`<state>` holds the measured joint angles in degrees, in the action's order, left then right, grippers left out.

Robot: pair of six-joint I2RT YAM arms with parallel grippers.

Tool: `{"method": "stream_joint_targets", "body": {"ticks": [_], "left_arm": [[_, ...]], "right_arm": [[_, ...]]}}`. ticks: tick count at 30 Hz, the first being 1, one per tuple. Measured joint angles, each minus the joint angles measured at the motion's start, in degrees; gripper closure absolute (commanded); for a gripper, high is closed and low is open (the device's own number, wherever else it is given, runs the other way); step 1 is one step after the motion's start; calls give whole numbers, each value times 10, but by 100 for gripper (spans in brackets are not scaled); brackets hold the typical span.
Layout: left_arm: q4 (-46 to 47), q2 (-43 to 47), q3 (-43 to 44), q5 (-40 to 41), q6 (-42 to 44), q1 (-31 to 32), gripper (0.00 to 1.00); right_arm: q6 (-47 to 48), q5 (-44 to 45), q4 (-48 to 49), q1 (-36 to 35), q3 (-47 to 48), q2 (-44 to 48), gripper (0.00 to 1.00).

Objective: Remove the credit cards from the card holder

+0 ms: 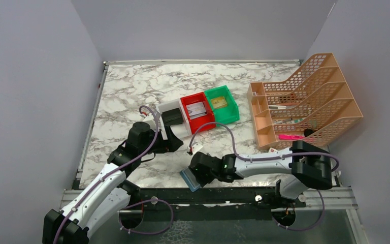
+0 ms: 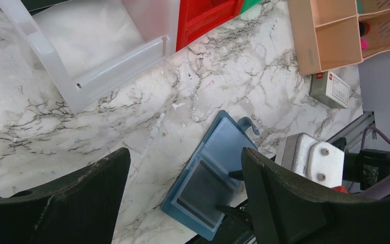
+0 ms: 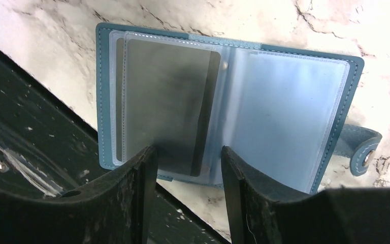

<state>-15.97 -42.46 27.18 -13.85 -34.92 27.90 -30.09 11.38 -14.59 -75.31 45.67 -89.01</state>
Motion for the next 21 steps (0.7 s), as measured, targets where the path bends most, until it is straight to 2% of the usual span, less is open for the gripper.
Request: {"method": "stream_joint_targets", "body": {"ticks": [2, 4, 6, 17, 21], "left_arm": [[0, 0, 0, 2, 0, 0, 16], [0, 0, 0, 4, 0, 0, 16], [0, 0, 0, 5, 0, 0, 16], [0, -4, 0, 10, 0, 0, 16], [0, -6, 0, 10, 0, 0, 16]], "right_arm": [[-8, 19, -10, -13, 17, -15, 56], [-21, 36, -20, -24, 32, -27, 69], [-34, 52, -23, -30, 42, -36, 77], [-89, 76, -19, -35, 44, -41, 98], [-94, 77, -7, -35, 33, -33, 99]]}}
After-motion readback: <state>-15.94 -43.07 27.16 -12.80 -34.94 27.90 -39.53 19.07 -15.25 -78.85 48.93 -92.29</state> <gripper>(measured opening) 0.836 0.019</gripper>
